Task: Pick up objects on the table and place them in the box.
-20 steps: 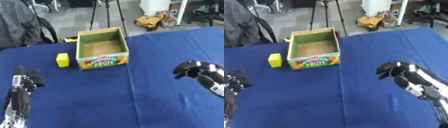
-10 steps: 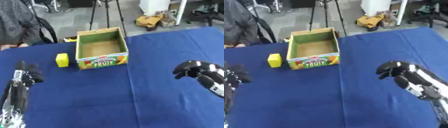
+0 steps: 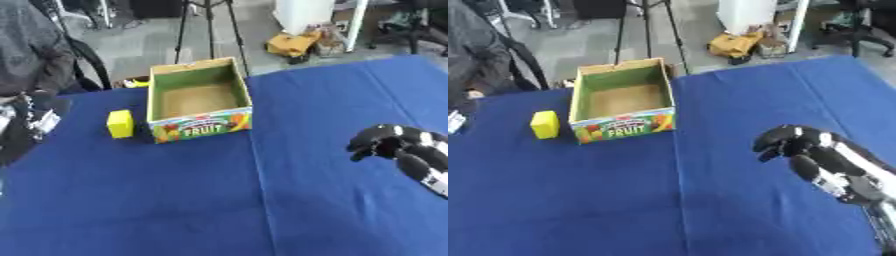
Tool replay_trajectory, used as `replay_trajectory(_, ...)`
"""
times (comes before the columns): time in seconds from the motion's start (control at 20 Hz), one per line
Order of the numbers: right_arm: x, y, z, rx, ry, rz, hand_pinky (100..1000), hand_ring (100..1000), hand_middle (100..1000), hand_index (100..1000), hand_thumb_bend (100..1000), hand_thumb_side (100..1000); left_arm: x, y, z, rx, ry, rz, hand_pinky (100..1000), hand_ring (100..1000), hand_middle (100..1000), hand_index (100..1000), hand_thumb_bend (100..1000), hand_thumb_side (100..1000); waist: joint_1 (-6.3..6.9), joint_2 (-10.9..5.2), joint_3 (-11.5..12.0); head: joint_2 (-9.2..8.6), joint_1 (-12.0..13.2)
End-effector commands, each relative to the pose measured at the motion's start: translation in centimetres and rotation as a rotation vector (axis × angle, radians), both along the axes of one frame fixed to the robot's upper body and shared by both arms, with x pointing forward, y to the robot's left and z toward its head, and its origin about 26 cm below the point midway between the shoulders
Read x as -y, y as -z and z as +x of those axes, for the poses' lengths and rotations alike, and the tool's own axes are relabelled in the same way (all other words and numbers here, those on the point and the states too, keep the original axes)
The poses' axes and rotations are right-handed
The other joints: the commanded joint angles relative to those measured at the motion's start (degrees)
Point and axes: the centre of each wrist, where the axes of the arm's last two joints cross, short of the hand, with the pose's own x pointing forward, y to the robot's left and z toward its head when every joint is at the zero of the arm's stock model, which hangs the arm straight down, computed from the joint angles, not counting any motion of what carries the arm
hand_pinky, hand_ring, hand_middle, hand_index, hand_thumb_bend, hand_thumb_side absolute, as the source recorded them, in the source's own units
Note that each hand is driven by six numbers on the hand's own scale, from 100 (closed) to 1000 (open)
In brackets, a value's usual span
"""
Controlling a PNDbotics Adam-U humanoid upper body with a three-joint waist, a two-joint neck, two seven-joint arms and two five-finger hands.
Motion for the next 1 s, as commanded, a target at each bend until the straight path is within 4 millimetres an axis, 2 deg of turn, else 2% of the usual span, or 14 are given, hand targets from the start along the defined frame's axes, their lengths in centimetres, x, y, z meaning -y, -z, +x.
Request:
replay_trajectory(0.05, 0.1, -1.1, 0.0, 0.026, -0.016, -0.041, 722, 787, 737, 798, 276, 610, -3.4, -2.6, 1.1, -0.077, -0.070, 0.283, 719, 696, 719, 892, 734, 483, 0.24, -0.71, -0.44, -0.71, 0.59)
replay_trajectory(0.15, 0.1, -1.1, 0.0, 0.026, -0.022, -0.050, 722, 787, 737, 798, 276, 611, -4.2, -3.0, 2.2, -0.129, -0.084, 0.375, 728, 707, 725, 898, 713, 453, 0.61, -0.67, -0.96, -0.84, 0.81)
replay_trajectory(0.2, 0.1, -1.1, 0.0, 0.026, -0.024, -0.054, 722, 787, 737, 798, 275, 612, -4.4, -3.1, 2.8, -0.146, -0.089, 0.400, 733, 711, 727, 898, 651, 405, 0.78, -0.63, -1.25, -0.95, 0.89)
replay_trajectory(0.4, 0.0, -1.3, 0.1, 0.029, -0.035, -0.073, 722, 787, 737, 798, 273, 616, -4.1, -2.7, 4.9, -0.176, -0.107, 0.464, 748, 726, 735, 899, 586, 324, 1.51, -0.32, -2.33, -1.32, 1.21)
replay_trajectory(0.65, -0.2, -1.6, 0.2, 0.033, -0.055, -0.098, 722, 788, 738, 799, 270, 620, -2.3, -1.4, 6.8, -0.186, -0.080, 0.506, 776, 740, 738, 899, 574, 305, 2.66, 0.18, -3.80, -1.79, 2.21)
replay_trajectory(1.0, -0.3, -1.7, 0.3, 0.037, -0.054, -0.121, 723, 788, 738, 800, 267, 629, -1.2, -0.9, 7.6, -0.190, -0.059, 0.543, 800, 746, 736, 900, 553, 291, 3.80, 1.03, -5.57, -1.81, 3.01)
